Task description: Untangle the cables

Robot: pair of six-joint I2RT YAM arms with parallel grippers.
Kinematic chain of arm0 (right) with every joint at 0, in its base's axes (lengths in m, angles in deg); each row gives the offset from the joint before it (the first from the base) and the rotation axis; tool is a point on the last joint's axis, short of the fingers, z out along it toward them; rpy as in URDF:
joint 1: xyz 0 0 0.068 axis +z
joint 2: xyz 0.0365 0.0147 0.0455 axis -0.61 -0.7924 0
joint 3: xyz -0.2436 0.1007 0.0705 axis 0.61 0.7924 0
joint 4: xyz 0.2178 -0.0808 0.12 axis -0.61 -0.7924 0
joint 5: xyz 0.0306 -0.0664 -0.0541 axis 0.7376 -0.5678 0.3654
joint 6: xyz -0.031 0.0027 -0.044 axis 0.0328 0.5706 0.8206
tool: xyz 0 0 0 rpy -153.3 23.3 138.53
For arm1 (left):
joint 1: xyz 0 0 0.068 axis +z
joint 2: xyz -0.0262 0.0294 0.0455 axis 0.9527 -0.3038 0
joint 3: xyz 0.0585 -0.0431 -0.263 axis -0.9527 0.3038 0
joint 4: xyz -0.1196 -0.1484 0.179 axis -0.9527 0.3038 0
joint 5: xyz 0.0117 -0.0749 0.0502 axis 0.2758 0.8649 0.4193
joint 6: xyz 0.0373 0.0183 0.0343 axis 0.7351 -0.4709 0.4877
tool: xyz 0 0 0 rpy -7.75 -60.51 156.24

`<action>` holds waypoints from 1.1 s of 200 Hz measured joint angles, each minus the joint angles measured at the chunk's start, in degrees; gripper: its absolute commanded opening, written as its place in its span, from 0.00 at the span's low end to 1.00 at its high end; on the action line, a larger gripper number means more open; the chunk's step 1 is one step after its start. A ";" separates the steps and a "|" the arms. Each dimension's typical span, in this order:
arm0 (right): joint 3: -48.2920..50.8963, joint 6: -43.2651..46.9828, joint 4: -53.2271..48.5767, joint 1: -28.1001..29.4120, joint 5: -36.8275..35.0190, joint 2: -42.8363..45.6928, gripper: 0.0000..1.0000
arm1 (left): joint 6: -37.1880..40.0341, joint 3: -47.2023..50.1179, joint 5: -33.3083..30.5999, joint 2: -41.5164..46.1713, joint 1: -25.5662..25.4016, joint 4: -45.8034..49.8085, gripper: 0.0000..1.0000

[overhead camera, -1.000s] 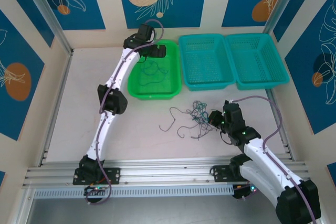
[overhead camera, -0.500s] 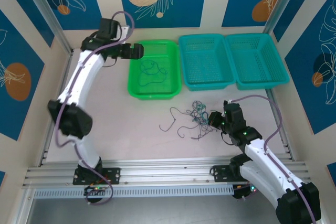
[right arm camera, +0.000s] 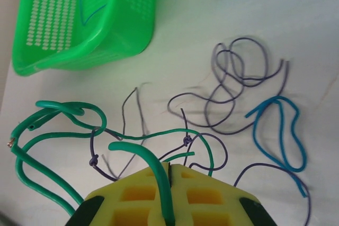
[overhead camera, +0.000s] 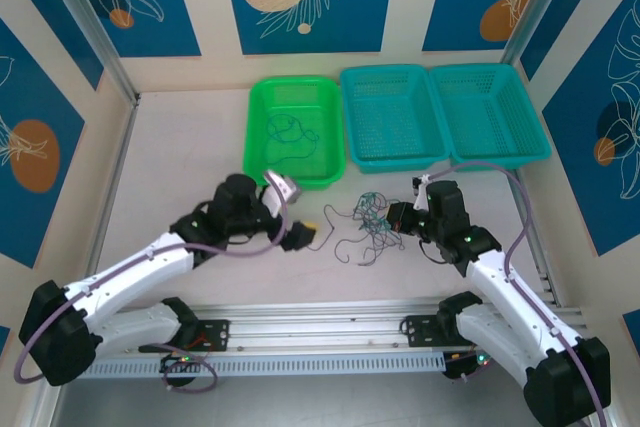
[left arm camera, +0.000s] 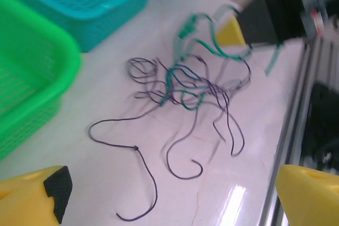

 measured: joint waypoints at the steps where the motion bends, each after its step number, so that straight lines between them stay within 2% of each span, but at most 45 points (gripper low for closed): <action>1: -0.11 0.07 -0.02 0.00 0.33 -0.09 0.00 | 0.24 0.17 -0.04 -0.04 -0.20 -0.24 0.99; 32: -2.45 1.20 -0.31 0.98 4.66 -1.05 0.01 | 7.80 2.32 -0.94 -5.07 -6.29 -8.41 1.00; 56: -3.28 0.48 1.44 6.21 4.35 -3.06 0.04 | 8.70 4.00 -0.72 -6.88 -7.82 -17.20 1.00; 81: -4.44 -0.07 2.05 13.79 2.95 -10.08 0.24 | 8.55 6.03 -1.90 -5.44 -8.04 -22.32 1.00; 92: -6.16 -0.24 1.55 17.33 1.64 -13.79 0.42 | 8.57 6.67 -2.91 -3.58 -8.07 -22.43 1.00; 102: -8.00 0.20 0.66 19.93 -0.20 -16.09 0.51 | 8.57 7.26 -3.89 -1.46 -8.07 -22.38 1.00; 117: -9.88 -0.37 -0.50 21.38 -4.15 -16.61 0.58 | 8.61 7.87 -5.18 1.64 -8.07 -21.84 1.00; 137: -9.62 -2.38 -1.64 18.18 -9.66 -13.09 0.57 | 8.50 8.31 -6.54 4.59 -8.07 -20.98 1.00; 158: -6.21 -5.40 -1.42 9.90 -13.84 -6.51 0.52 | 7.56 9.49 -6.99 6.80 -8.07 -20.39 1.00; 174: -4.37 -6.49 -2.08 3.34 -15.74 -5.46 0.51 | 6.95 10.43 -6.95 7.89 -8.07 -20.17 1.00; 192: -4.22 -6.64 -2.89 -1.57 -16.63 -9.40 0.49 | 6.12 10.88 -6.93 8.63 -8.07 -19.63 1.00; 220: -5.33 -4.63 -3.15 -2.99 -15.74 -21.90 0.43 | 5.70 10.95 -6.91 9.07 -8.07 -19.30 1.00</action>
